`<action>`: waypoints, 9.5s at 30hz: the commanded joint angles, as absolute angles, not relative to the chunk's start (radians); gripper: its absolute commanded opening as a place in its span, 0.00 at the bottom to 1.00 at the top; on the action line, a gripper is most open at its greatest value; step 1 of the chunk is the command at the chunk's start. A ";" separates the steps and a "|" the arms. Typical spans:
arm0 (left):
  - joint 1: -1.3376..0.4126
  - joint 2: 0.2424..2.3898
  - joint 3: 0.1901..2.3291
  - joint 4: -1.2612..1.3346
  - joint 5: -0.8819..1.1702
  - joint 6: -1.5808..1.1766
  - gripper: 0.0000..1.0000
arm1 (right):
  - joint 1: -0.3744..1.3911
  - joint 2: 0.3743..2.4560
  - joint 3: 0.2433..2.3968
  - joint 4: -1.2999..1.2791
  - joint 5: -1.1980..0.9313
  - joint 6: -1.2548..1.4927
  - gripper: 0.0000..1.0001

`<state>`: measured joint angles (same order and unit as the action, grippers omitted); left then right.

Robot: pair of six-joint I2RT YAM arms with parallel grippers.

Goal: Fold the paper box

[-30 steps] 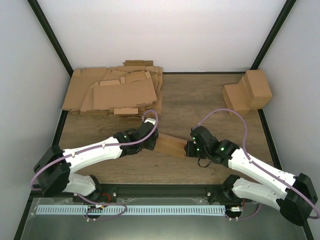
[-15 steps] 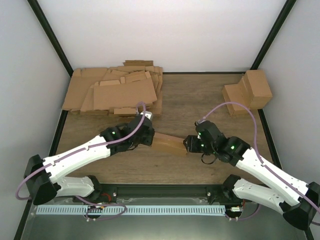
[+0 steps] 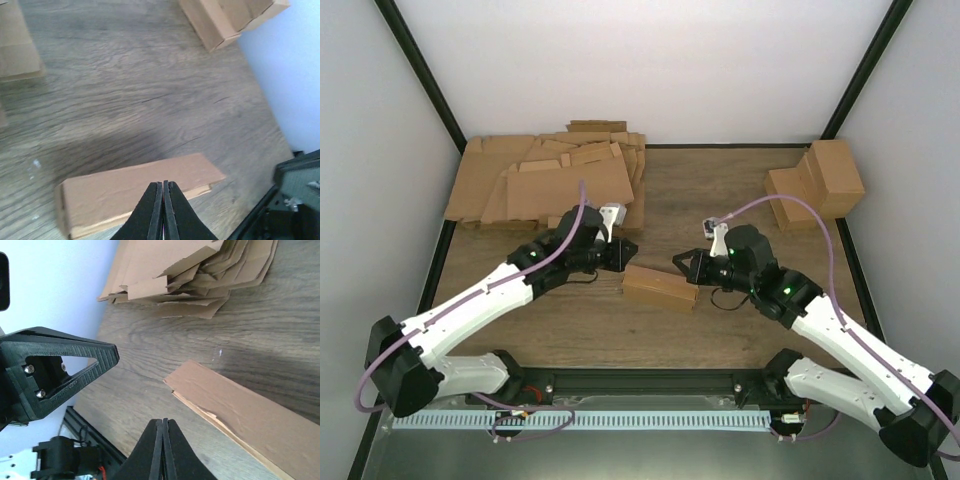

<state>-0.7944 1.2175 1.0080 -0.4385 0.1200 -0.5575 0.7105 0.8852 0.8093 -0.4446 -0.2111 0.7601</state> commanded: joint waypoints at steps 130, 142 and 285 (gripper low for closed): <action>-0.672 1.431 0.517 0.248 0.530 -0.653 0.04 | 0.306 1.013 0.355 0.179 -0.860 0.611 0.01; -0.674 1.321 0.587 0.148 0.533 -0.677 0.04 | 0.306 1.104 0.306 0.171 -0.792 0.596 0.01; -1.297 1.147 0.733 0.032 -0.526 0.652 0.96 | 0.305 0.685 0.770 -0.545 -0.674 1.548 0.46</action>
<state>-1.2858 1.1641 0.7273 0.0212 -0.5369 0.6964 0.3107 0.6956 0.7807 -0.6182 -0.6865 1.5452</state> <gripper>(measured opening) 0.786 0.547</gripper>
